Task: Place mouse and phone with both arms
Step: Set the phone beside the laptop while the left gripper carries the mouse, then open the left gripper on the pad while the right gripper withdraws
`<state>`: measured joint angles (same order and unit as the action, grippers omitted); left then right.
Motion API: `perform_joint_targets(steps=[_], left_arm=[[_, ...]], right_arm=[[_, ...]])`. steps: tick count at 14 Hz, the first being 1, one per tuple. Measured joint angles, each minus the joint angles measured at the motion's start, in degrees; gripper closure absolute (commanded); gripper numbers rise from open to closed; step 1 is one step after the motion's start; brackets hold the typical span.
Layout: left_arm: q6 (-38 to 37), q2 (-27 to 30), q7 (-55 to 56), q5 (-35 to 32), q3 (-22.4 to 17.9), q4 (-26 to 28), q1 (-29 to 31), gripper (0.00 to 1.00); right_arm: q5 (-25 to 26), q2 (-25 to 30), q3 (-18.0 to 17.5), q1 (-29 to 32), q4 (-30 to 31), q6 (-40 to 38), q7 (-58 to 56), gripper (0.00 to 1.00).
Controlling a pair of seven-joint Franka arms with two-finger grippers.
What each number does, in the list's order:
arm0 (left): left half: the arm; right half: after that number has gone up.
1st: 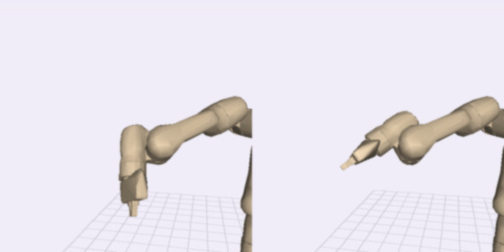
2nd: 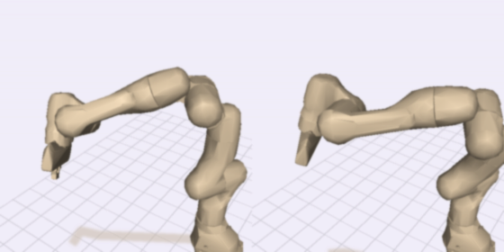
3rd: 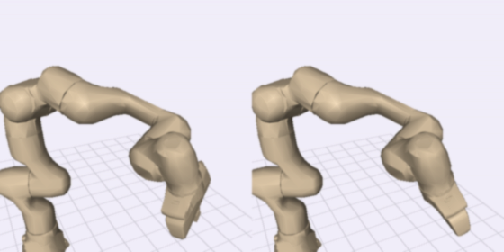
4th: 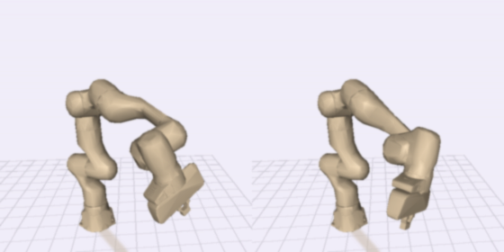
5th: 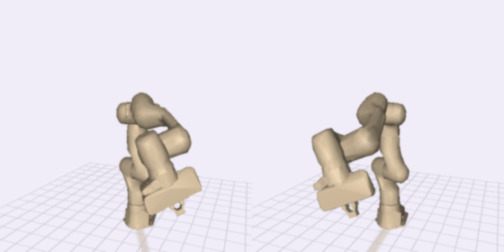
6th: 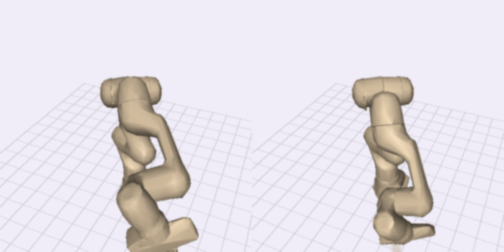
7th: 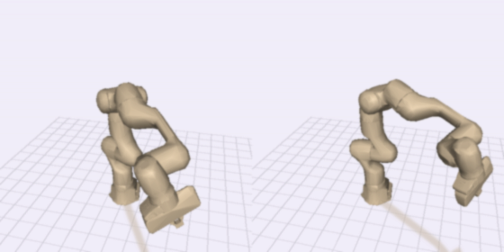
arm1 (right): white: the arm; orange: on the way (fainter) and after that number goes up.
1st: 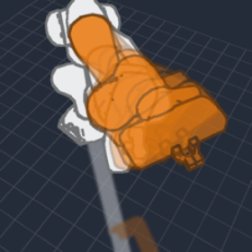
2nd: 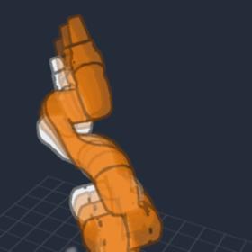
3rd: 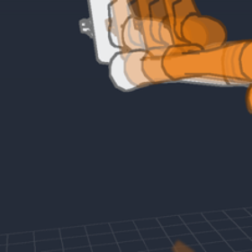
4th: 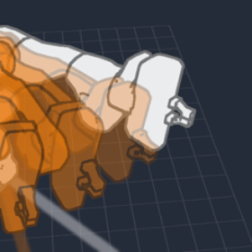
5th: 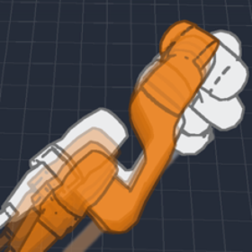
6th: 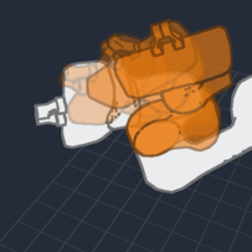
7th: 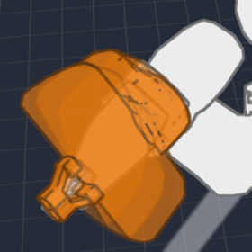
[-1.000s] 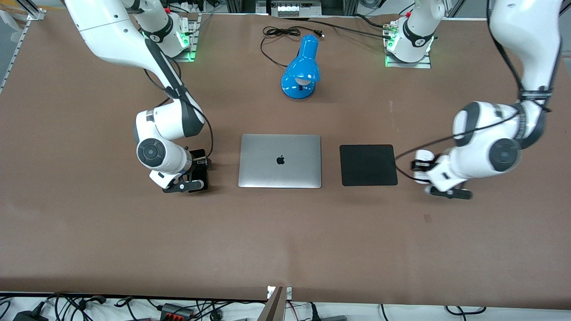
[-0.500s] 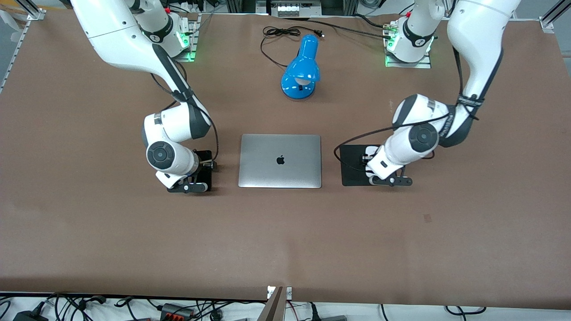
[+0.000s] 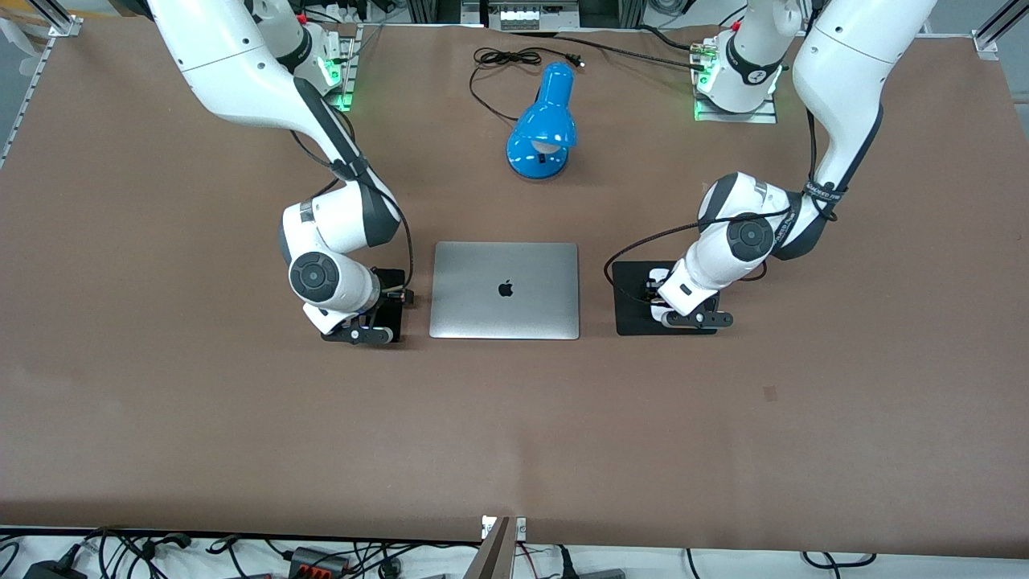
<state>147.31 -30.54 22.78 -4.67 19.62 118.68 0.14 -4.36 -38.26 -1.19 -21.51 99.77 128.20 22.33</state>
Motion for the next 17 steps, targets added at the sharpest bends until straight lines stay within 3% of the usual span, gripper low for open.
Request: perform_joint_targets(steps=[2,3,6,9,14,15,17], left_arm=[[0.0,0.0,0.2,0.0,0.0,0.0,0.0,0.6],[0.0,-0.1,0.2,0.0,0.0,0.0,0.0,0.53],[0.0,-0.4,0.3,0.0,0.0,0.1,0.0,0.0],[0.3,-0.5,0.3,0.0,-0.1,-0.1,0.2,0.0],[-0.2,2.0,0.3,0.0,0.0,-1.6,0.6,0.0],[-3.0,3.5,0.3,0.0,0.0,-2.9,0.8,0.0],[-16.5,6.7,0.3,-0.1,0.0,-8.8,1.0,0.0]], right_arm=[[0.0,0.2,0.7,0.3,-2.8,-1.7,0.0,0.0],[-0.1,0.8,1.1,1.1,-5.4,-4.6,0.0,0.0],[-0.1,4.8,1.6,7.4,-15.9,-20.6,0.0,0.0],[-0.4,8.3,1.5,14.0,-22.2,-30.7,-0.4,0.0],[-0.4,14.9,1.7,21.9,-24.2,-37.7,-9.4,0.0],[-0.4,16.3,1.7,23.5,-24.7,-40.2,-12.6,0.0],[-0.4,18.0,1.8,25.7,-27.7,-45.2,-15.7,0.0]])
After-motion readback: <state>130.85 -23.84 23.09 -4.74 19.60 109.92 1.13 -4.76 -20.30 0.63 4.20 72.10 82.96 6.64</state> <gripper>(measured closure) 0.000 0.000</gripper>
